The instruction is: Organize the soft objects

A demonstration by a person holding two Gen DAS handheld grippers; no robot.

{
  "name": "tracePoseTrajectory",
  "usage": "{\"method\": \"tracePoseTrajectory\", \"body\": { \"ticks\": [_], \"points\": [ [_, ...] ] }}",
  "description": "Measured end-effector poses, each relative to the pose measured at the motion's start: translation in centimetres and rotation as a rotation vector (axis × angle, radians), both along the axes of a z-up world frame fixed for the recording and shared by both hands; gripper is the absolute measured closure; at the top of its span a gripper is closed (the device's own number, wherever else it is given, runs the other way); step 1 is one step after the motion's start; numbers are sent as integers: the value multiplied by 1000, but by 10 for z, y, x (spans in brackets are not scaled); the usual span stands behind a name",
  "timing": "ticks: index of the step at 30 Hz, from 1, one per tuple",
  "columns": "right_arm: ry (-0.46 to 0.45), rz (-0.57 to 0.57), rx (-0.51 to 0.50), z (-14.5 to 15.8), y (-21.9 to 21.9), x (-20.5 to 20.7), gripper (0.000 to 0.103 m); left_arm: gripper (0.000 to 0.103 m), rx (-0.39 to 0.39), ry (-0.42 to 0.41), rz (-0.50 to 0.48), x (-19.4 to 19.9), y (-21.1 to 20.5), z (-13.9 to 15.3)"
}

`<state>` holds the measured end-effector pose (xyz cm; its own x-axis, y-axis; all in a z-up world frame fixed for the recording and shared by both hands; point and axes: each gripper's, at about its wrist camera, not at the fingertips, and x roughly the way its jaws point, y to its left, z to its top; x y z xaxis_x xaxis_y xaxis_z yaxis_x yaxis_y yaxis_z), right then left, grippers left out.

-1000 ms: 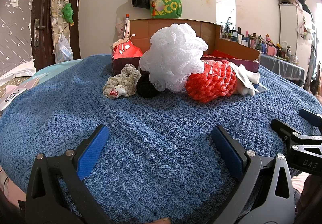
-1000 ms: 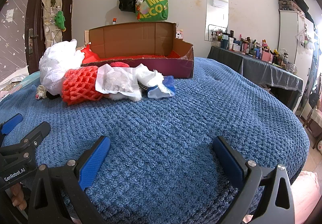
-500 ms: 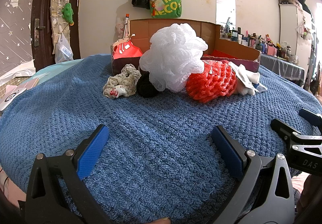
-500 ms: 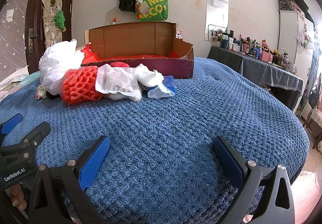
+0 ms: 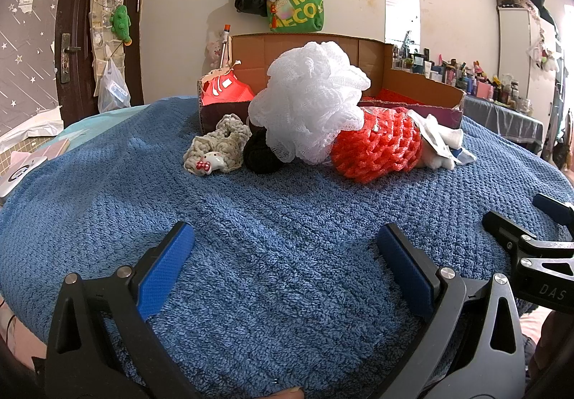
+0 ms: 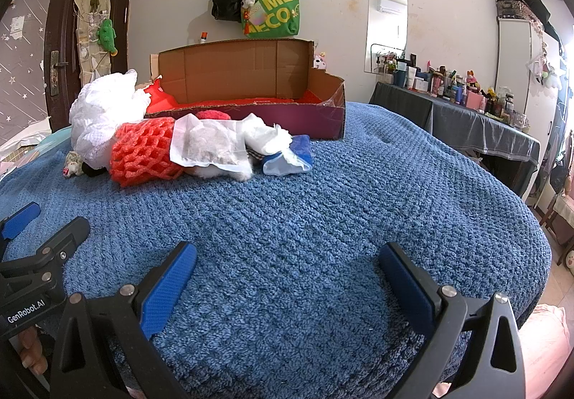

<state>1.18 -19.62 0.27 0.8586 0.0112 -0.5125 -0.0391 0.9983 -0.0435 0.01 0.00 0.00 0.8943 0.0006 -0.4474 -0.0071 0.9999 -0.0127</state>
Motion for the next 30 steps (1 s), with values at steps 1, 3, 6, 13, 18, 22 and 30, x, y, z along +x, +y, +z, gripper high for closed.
{"method": "tracePoseTrajectory", "body": {
  "ticks": [1, 3, 6, 13, 18, 22, 30],
  "points": [
    [0, 0, 0, 0, 0, 0, 0, 0, 0, 0, 0, 0, 0, 0],
    [0, 0, 0, 0, 0, 0, 0, 0, 0, 0, 0, 0, 0, 0],
    [0, 0, 0, 0, 0, 0, 0, 0, 0, 0, 0, 0, 0, 0],
    [0, 0, 0, 0, 0, 0, 0, 0, 0, 0, 0, 0, 0, 0],
    [1, 0, 0, -2, 2, 0, 0, 0, -3, 4, -3, 0, 0, 1],
    [8, 0, 12, -4, 4, 0, 0, 0, -6, 4, -12, 0, 2, 10],
    [19, 7, 48, 17, -6, 16, 0, 0, -22, 1, -6, 10, 12, 27]
  ]
}}
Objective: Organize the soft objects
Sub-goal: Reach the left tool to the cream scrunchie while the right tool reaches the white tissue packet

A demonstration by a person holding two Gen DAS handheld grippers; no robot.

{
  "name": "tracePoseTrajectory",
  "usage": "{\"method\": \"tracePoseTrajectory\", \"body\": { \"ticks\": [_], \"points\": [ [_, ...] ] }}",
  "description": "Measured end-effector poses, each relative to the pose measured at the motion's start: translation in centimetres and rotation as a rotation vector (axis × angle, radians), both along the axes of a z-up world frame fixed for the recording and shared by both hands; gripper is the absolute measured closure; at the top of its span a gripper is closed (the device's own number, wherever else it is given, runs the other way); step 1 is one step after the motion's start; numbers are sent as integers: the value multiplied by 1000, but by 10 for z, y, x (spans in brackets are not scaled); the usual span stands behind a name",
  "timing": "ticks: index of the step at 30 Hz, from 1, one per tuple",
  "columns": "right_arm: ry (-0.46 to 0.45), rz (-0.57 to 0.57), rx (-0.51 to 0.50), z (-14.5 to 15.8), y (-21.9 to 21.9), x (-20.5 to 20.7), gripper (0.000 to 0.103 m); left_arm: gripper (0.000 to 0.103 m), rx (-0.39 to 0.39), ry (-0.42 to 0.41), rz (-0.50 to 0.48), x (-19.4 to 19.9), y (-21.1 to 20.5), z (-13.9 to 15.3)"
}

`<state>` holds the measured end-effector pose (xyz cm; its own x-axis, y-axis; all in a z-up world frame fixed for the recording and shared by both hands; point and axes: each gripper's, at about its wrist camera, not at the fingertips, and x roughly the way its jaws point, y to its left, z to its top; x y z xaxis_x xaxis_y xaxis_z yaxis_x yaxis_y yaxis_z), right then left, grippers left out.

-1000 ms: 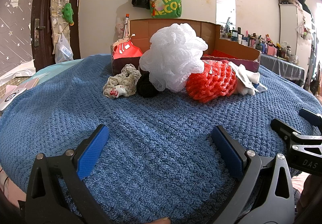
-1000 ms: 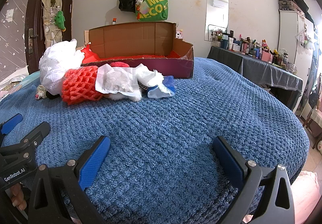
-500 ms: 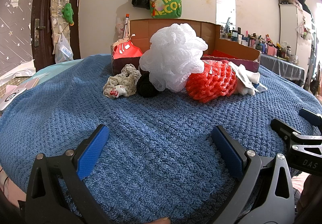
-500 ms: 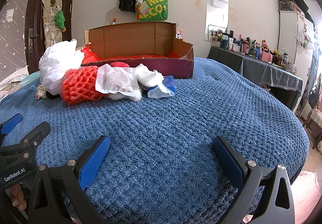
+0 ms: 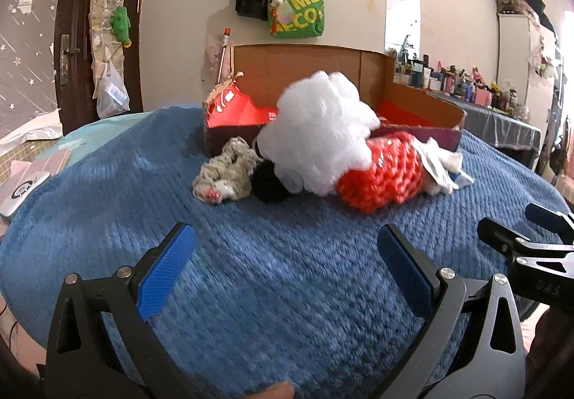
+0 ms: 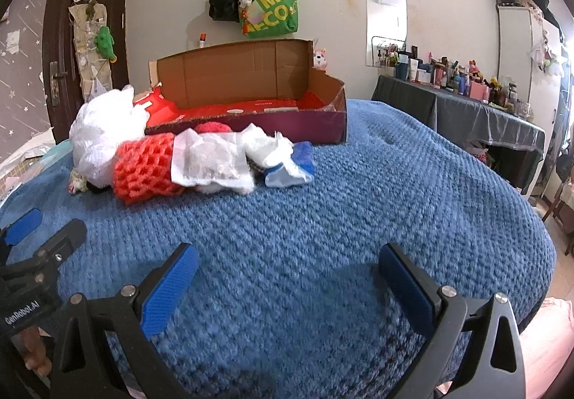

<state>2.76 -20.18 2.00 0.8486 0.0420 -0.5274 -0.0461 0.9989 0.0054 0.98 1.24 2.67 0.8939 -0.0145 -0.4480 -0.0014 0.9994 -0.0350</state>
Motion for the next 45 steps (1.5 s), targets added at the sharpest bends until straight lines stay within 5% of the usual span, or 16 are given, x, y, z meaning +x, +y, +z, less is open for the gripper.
{"method": "tracePoseTrajectory", "body": {
  "ticks": [13, 24, 37, 45],
  "points": [
    [-9, 39, 21, 18, 13, 32, 0, 0, -12, 115, 36, 38, 38, 24],
    [86, 154, 176, 25, 18, 71, 0, 1, 32, 226, -20, 82, 60, 26],
    [191, 230, 258, 20, 22, 98, 28, 13, 23, 302, -98, 116, 62, 19],
    [204, 280, 259, 18, 27, 99, 55, 64, -91, 331, -180, 122, 65, 18]
  ]
}}
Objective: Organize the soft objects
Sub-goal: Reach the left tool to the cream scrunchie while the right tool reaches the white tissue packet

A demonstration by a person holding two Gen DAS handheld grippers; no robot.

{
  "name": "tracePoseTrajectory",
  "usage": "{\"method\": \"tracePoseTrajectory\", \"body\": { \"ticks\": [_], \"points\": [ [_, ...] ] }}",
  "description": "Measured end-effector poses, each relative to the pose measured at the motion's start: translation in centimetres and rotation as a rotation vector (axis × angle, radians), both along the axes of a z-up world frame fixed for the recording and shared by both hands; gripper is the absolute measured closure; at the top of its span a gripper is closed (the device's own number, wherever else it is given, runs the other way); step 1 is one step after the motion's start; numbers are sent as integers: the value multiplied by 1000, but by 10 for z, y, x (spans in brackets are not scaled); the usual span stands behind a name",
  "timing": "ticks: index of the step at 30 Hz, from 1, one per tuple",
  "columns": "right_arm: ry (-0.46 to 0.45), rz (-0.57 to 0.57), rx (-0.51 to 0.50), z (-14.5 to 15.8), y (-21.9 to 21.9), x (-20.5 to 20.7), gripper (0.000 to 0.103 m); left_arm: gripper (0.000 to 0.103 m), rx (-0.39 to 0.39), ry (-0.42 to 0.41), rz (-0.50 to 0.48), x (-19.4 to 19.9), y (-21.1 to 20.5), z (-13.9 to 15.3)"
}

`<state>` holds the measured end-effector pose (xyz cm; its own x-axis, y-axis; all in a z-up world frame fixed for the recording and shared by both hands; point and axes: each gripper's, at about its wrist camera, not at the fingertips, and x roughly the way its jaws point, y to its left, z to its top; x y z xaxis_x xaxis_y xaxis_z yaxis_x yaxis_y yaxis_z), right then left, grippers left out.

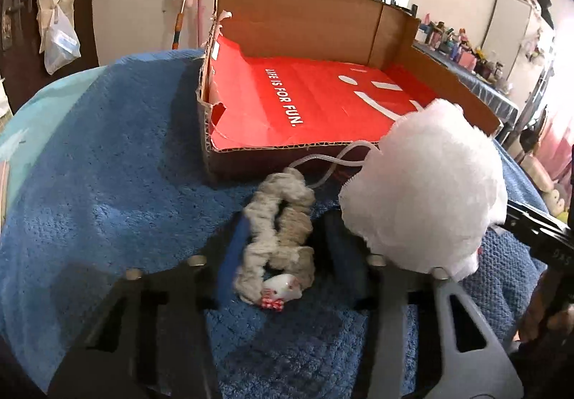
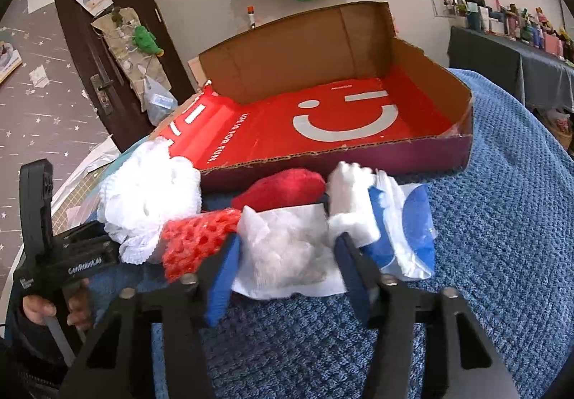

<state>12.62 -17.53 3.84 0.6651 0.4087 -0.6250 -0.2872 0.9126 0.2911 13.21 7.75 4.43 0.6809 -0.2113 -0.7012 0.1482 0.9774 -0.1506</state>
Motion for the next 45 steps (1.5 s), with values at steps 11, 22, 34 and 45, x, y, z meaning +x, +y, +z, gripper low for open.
{"method": "tracePoseTrajectory", "body": {
  "ticks": [11, 22, 34, 45],
  "points": [
    [-23, 33, -1, 4, 3, -9, 82, 79, 32, -22, 13, -12, -2, 4],
    [-44, 39, -6, 8, 0, -16, 89, 89, 42, -41, 27, -21, 4, 4],
    [-9, 47, -11, 0, -5, -27, 79, 76, 47, -44, 46, -22, 5, 3],
    [-13, 48, -46, -6, 3, -30, 42, 33, 57, -56, 24, -25, 4, 0]
  ]
}}
